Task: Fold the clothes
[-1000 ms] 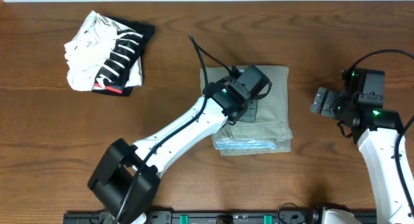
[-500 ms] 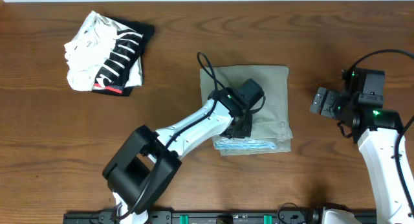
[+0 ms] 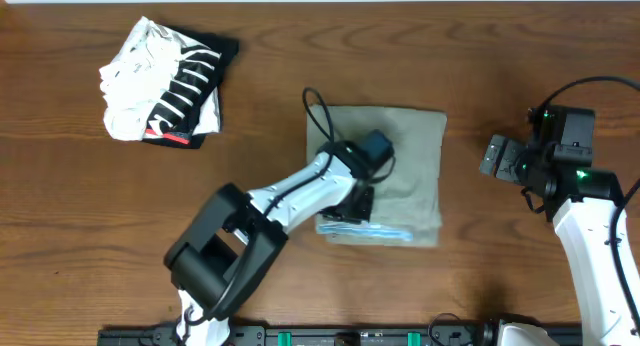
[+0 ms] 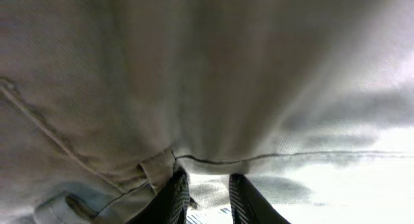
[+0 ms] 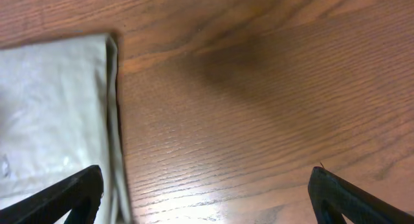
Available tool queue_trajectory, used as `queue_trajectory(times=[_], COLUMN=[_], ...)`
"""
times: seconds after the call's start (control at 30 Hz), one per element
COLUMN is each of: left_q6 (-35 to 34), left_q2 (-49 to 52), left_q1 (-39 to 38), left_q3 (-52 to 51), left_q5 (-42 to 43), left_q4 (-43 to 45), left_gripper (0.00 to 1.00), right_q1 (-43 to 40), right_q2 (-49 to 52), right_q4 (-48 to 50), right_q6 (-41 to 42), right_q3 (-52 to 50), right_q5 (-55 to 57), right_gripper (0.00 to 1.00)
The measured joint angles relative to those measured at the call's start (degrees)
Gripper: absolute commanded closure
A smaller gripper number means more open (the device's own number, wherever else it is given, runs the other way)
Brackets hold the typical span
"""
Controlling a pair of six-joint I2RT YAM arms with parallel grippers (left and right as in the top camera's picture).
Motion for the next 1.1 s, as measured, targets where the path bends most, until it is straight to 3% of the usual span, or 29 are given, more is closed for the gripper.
queue_trajectory(times=[0.1, 0.2, 0.47, 0.63, 0.73, 0.93, 1.1], left_q6=[2.7, 5.5, 13.4, 14.9, 11.7, -3.0, -17.0], left_q2=[0.0, 0.1, 0.1, 0.4, -0.3, -4.3, -4.6], left_q1=[3.5, 8.1, 16.5, 17.7, 17.5, 17.4, 17.3], left_q3=[0.0, -0.2, 0.3, 6.2, 9.5, 10.2, 9.7], left_q5=[-1.6, -5.3, -11.3, -13.1, -13.2, -11.5, -8.3], left_q4=[-3.0, -3.4, 9.2, 7.5, 4.8, 1.9, 1.9], left_gripper=[0.75, 0.62, 0.52, 0.48, 0.43, 0.05, 0.00], right_q1=[0.0, 0.0, 0.0, 0.0, 0.0, 0.0, 0.0], right_q2=[0.0, 0.0, 0.0, 0.0, 0.0, 0.0, 0.0], right_q4=[0.0, 0.0, 0.0, 0.0, 0.0, 0.0, 0.0], right_q6=[0.0, 0.0, 0.0, 0.0, 0.0, 0.0, 0.0], right_q3=[0.0, 0.0, 0.0, 0.0, 0.0, 0.0, 0.0], right_q5=[0.0, 0.0, 0.0, 0.0, 0.0, 0.0, 0.0], right_gripper=[0.01, 0.01, 0.01, 0.01, 0.01, 0.01, 0.01])
